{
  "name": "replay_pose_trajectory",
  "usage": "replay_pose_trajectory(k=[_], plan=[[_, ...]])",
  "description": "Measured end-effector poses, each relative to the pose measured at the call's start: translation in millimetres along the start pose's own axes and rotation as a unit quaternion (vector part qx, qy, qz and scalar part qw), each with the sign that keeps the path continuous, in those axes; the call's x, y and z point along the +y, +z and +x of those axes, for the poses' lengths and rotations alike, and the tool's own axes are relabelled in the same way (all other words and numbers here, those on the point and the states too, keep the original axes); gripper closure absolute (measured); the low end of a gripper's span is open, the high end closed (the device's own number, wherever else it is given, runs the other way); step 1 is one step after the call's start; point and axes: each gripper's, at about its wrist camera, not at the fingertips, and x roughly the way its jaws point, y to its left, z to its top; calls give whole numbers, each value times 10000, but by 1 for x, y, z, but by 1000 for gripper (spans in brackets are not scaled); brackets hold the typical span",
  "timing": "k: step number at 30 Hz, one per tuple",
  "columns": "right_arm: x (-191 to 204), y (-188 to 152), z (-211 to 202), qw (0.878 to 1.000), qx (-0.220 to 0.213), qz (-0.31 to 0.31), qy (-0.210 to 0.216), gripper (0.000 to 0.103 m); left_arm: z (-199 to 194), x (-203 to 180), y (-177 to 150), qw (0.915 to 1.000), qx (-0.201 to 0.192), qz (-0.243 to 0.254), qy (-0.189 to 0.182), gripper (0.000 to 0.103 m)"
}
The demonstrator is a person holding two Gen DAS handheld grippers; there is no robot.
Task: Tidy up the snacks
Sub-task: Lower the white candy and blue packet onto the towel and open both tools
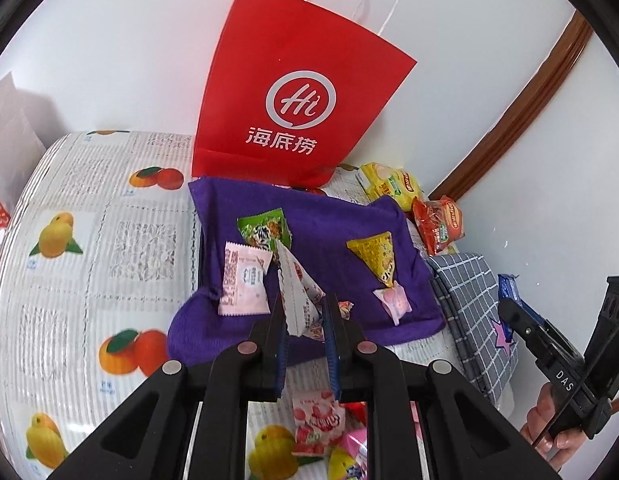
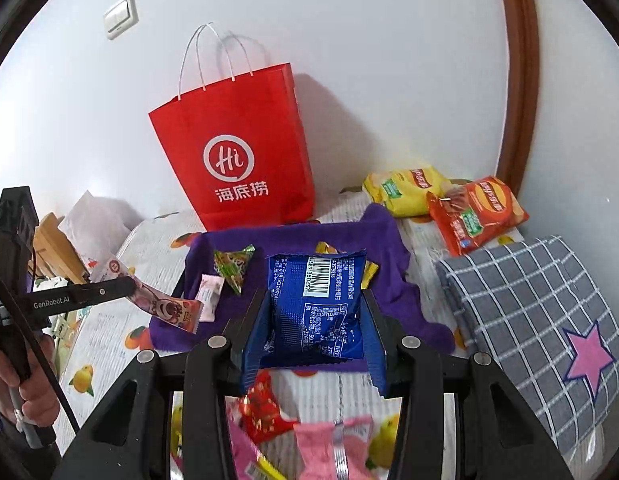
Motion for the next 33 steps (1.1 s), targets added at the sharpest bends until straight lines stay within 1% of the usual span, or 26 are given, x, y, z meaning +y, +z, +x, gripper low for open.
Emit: replay_pose_trajectory(k=[5,11,17,24,30,33], plan=[[0,8,26,10000,82,-12,-9,59,19,2,12,10000,70,-10,23,88],[-2,15,56,9998,191,11,92,59,40,5,24,9997,211,-70,-40,88],[-3,18,80,9989,324,118,311,59,55,9,31,9991,386,-165,-27,88],[0,10,113,9972,597,101,439,59,68,13,33,9984,529,-189,-1,87],[-1,-1,142,9946,916,159,460,59,86,22,33,9967,744,-303,-129,87],[2,-5,151,9937,1028,58,434,59,95,23,32,9958,847,-271,-210,87]])
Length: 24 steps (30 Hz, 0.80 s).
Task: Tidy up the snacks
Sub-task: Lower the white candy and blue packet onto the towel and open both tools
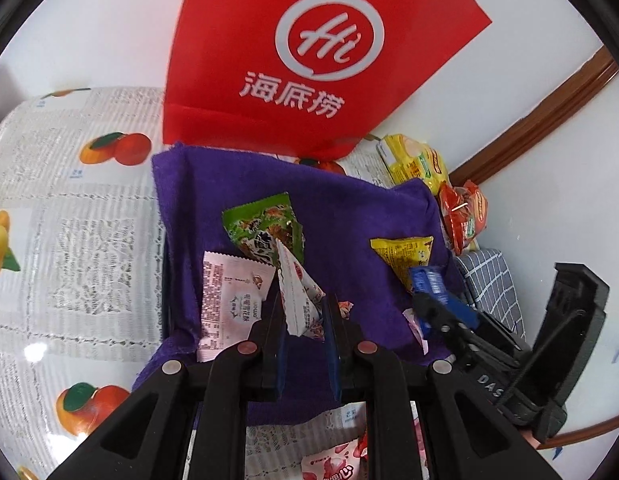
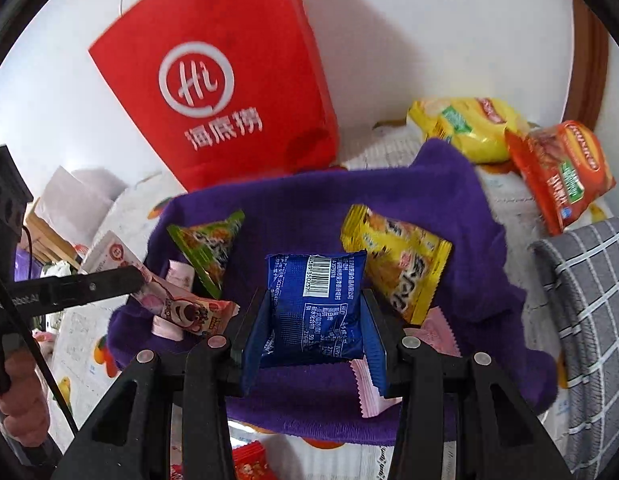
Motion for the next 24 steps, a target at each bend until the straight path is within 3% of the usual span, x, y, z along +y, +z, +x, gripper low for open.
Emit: replay_pose_trajectory(k=[14,16,18,20,22,24], plan=[[4,-2,14,9996,160,-136,-188,56,21,19,3,9994,231,-220,-123,84],[6,-2,12,9996,146,-150,-204,51,24,18,5,9994,243,-184,-147,79],[8,-2,8,9997,115,-138,-183,44,27,19,6,9994,223,-161,-211,61],[8,-3,0,9998,-1,-117,-153,42,28,18,6,9994,170,-133,-259,53],[8,-5,-11,9998,-148,-53,-123,40,26,16,5,9997,129,-39,-222,52],[5,-9,-24,9995,-310,29,-97,39,21,12,5,9998,100,45,-156,40]])
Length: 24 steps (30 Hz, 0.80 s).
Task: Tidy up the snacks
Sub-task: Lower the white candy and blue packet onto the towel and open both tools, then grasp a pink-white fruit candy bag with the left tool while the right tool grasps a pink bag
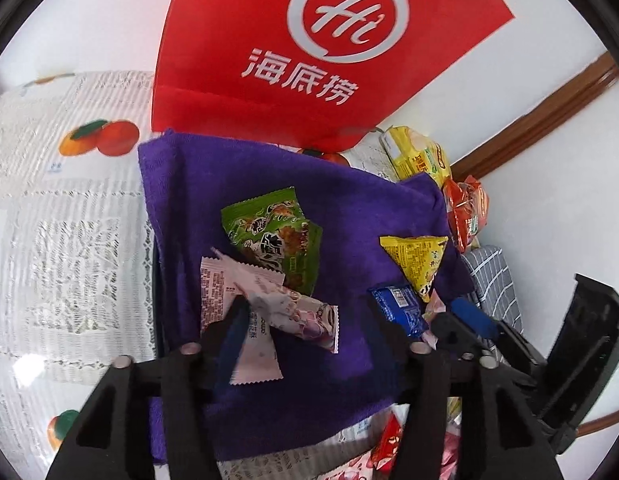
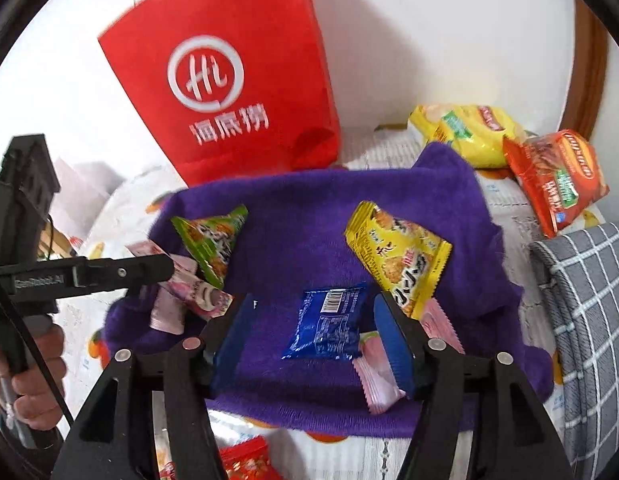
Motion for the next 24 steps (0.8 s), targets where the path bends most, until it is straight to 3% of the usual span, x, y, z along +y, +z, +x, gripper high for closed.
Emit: replay_pose_trajectory(k=[5,11,14,24], plan=[[-8,-15,-29,9997,-153,119,-145,39,-23,-6,-8,9996,-176,145,167,28],[-29,-44,-60,9974,-84,627,-337,39,-47,0,-28,9993,-250,-40,276,27],[-35,-61,-71,9969,89,732,-262,39,-56,1,-42,9996,-210,-38,199,27],[-14,-120,-65,9940,949,175,-520,36,-71,-9,-84,9996,6,216,178,27]])
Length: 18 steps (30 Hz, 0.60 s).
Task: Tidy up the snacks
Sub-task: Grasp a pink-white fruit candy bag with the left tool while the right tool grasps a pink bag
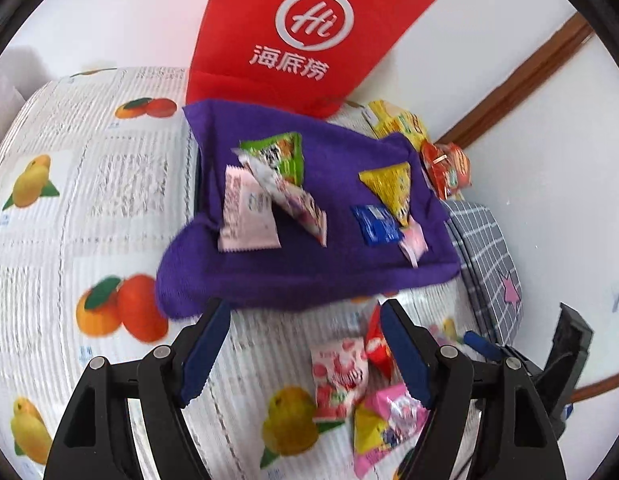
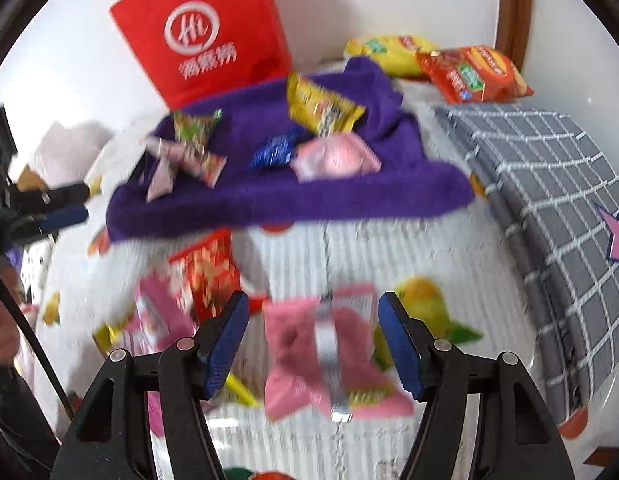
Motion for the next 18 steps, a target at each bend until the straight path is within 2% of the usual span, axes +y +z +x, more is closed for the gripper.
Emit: replay_pose_trajectory(k=[6,11,18], plan=[[-1,-20,17,9997,178,49,-141,38,-10,-6,-19,9998,77,138,74,27],[-5,-38,10,9989,-257,-25,-390,42,-14,-14,-35,9994,98,255,201,27],[-37,-61,-4,9952,-628,306,-690,46,-3,-24,-53,9974,194,389,571,27]])
